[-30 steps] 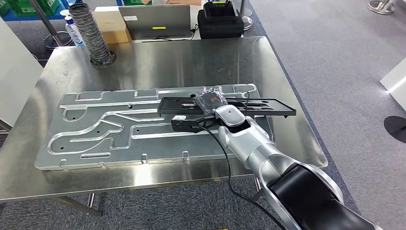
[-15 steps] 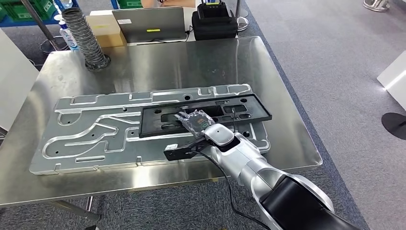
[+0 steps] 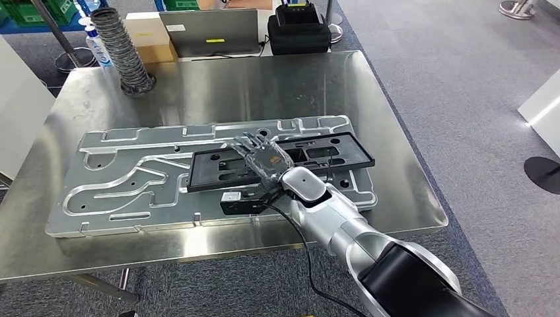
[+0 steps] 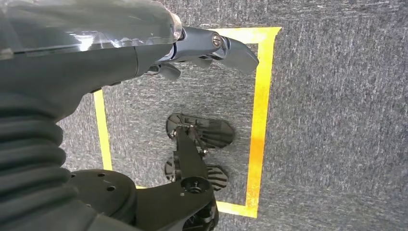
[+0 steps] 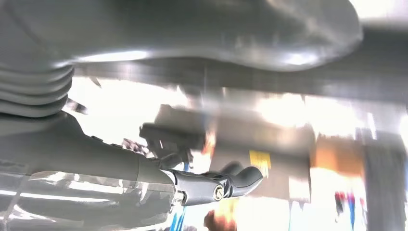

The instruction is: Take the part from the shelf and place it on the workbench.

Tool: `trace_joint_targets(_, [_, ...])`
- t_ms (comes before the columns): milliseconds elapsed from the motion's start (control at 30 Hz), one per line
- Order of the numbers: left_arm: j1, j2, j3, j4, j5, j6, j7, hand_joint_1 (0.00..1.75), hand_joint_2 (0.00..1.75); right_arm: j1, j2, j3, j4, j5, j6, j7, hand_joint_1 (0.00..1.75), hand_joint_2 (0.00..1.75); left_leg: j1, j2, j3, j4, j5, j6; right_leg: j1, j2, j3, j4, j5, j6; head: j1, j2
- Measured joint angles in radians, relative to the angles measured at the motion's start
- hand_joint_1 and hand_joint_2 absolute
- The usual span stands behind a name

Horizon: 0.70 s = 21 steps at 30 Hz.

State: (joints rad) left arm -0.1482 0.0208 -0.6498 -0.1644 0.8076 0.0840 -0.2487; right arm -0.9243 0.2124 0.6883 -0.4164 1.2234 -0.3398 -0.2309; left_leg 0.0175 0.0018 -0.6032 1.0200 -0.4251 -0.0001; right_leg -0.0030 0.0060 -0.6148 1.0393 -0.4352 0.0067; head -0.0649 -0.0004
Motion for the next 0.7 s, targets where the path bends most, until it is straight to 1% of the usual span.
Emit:
trace_joint_targets(67, [0.004, 0.000, 0.000, 0.000, 0.005, 0.000, -0.001, 0.00, 0.00, 0.004, -0.050, -0.028, -0.080, -0.034, -0.038, -0.013, 0.00, 0.00, -0.002, -0.004, -0.003, -0.002, 0.003, -0.010, 0.005, -0.003, 0.004, -0.018, 0.000, -0.007, 0.000, 0.000])
trace_joint_targets(100, [0.008, 0.000, 0.000, 0.000, 0.009, 0.000, -0.004, 0.00, 0.00, 0.011, -0.086, -0.048, -0.137, -0.045, -0.048, -0.015, 0.00, 0.00, -0.001, -0.006, -0.004, -0.002, 0.003, -0.015, 0.003, -0.005, 0.007, -0.022, 0.002, -0.012, 0.000, 0.000])
trace_joint_targets(133, [0.012, 0.000, 0.001, 0.000, 0.014, 0.001, -0.008, 0.00, 0.00, 0.019, -0.124, -0.070, -0.197, -0.051, -0.057, -0.014, 0.00, 0.00, 0.000, -0.007, -0.007, 0.005, -0.005, -0.019, 0.001, -0.009, 0.010, -0.027, 0.005, -0.019, 0.000, 0.000])
trace_joint_targets(167, [0.017, 0.000, 0.002, 0.000, 0.020, 0.001, -0.013, 0.00, 0.00, 0.031, -0.165, -0.098, -0.262, -0.054, -0.067, -0.011, 0.00, 0.00, 0.001, -0.007, -0.016, 0.028, -0.022, -0.021, -0.001, -0.012, 0.013, -0.033, 0.008, -0.025, 0.000, 0.000])
trace_joint_targets(200, [0.022, 0.001, 0.005, 0.000, 0.028, 0.001, -0.021, 0.00, 0.00, 0.049, -0.205, -0.129, -0.332, -0.054, -0.080, -0.007, 0.00, 0.00, 0.002, -0.007, -0.035, 0.074, -0.050, -0.023, -0.003, -0.014, 0.015, -0.037, 0.011, -0.029, 0.000, 0.000])
trace_joint_targets(267, [0.034, 0.004, 0.012, 0.000, 0.043, 0.002, -0.036, 0.00, 0.00, 0.095, -0.285, -0.204, -0.473, -0.051, -0.110, -0.001, 0.00, 0.00, 0.003, -0.006, -0.088, 0.203, -0.114, -0.026, -0.001, -0.016, 0.016, -0.038, 0.010, -0.033, 0.000, 0.000])
trace_joint_targets(300, [0.040, 0.007, 0.014, 0.000, 0.048, 0.002, -0.043, 0.00, 0.00, 0.126, -0.324, -0.246, -0.544, -0.053, -0.122, -0.004, 0.00, 0.00, 0.003, -0.006, -0.111, 0.257, -0.133, -0.027, -0.001, -0.017, 0.017, -0.038, 0.009, -0.033, 0.000, 0.000])
trace_joint_targets(333, [0.047, 0.009, 0.017, 0.000, 0.054, 0.002, -0.050, 0.00, 0.00, 0.164, -0.368, -0.300, -0.628, -0.065, -0.135, -0.015, 0.00, 0.00, 0.003, -0.005, -0.119, 0.277, -0.134, -0.027, 0.000, -0.018, 0.018, -0.037, 0.007, -0.031, 0.000, 0.000])
trace_joint_targets(367, [0.055, 0.012, 0.020, 0.000, 0.060, 0.002, -0.056, 0.00, 0.00, 0.204, -0.409, -0.359, -0.709, -0.088, -0.146, -0.033, 0.00, 0.00, 0.003, -0.005, -0.110, 0.262, -0.118, -0.026, 0.000, -0.018, 0.020, -0.036, 0.005, -0.029, 0.000, 0.000])
trace_joint_targets(400, [0.062, 0.015, 0.024, 0.001, 0.065, 0.003, -0.061, 0.00, 0.00, 0.244, -0.447, -0.420, -0.785, -0.122, -0.155, -0.056, 0.00, 0.00, 0.003, -0.005, -0.084, 0.211, -0.088, -0.023, -0.001, -0.019, 0.022, -0.034, 0.002, -0.026, 0.000, 0.000])
trace_joint_targets(433, [0.069, 0.019, 0.028, 0.001, 0.070, 0.003, -0.066, 0.00, 0.00, 0.288, -0.484, -0.489, -0.867, -0.167, -0.160, -0.083, 0.00, 0.00, 0.003, -0.006, -0.050, 0.141, -0.056, -0.020, -0.001, -0.020, 0.025, -0.031, -0.003, -0.021, 0.000, 0.000])
trace_joint_targets(467, [0.074, 0.022, 0.032, 0.001, 0.075, 0.003, -0.071, 0.00, 0.00, 0.327, -0.514, -0.555, -0.934, -0.211, -0.160, -0.109, 0.00, 0.00, 0.002, -0.006, -0.020, 0.080, -0.035, -0.015, 0.000, -0.021, 0.026, -0.028, -0.007, -0.016, 0.000, 0.000])
trace_joint_targets(500, [0.079, 0.025, 0.035, 0.002, 0.080, 0.003, -0.076, 0.00, 0.00, 0.364, -0.539, -0.621, -0.997, -0.250, -0.156, -0.132, 0.00, 0.00, 0.000, -0.007, 0.002, 0.038, -0.025, -0.010, 0.000, -0.021, 0.025, -0.024, -0.010, -0.010, 0.000, 0.000])
trace_joint_targets(533, [0.083, 0.027, 0.037, 0.002, 0.085, 0.002, -0.080, 0.00, 0.00, 0.399, -0.559, -0.685, -1.056, -0.281, -0.149, -0.152, 0.00, 0.00, -0.002, -0.008, 0.012, 0.017, -0.026, -0.005, 0.001, -0.021, 0.024, -0.022, -0.011, -0.004, 0.000, 0.000])
trace_joint_targets(567, [0.086, 0.029, 0.039, 0.003, 0.089, 0.002, -0.085, 0.00, 0.00, 0.432, -0.574, -0.746, -1.110, -0.303, -0.141, -0.168, 0.00, 0.00, -0.005, -0.008, 0.014, 0.014, -0.030, 0.000, 0.001, -0.021, 0.022, -0.022, -0.011, 0.001, 0.000, 0.000])
trace_joint_targets(633, [0.089, 0.031, 0.043, 0.003, 0.096, 0.000, -0.093, 0.00, 0.00, 0.495, -0.592, -0.854, -1.201, -0.328, -0.129, -0.192, 0.00, 0.00, -0.005, -0.008, 0.018, 0.006, -0.027, 0.012, -0.001, -0.020, 0.024, -0.021, -0.013, 0.014, 0.000, 0.000])
trace_joint_targets(667, [0.089, 0.031, 0.044, 0.003, 0.096, 0.000, -0.095, 0.00, 0.00, 0.520, -0.598, -0.899, -1.238, -0.336, -0.125, -0.200, 0.00, 0.00, -0.004, -0.008, 0.021, 0.001, -0.024, 0.019, -0.003, -0.019, 0.021, -0.010, -0.024, 0.020, 0.000, 0.000])
trace_joint_targets(700, [0.088, 0.031, 0.045, 0.003, 0.097, -0.001, -0.096, 0.00, 0.00, 0.539, -0.602, -0.938, -1.267, -0.340, -0.124, -0.205, 0.00, 0.00, -0.003, -0.007, 0.023, -0.004, -0.021, 0.025, -0.005, -0.016, 0.007, 0.023, -0.046, 0.025, 0.000, 0.000])
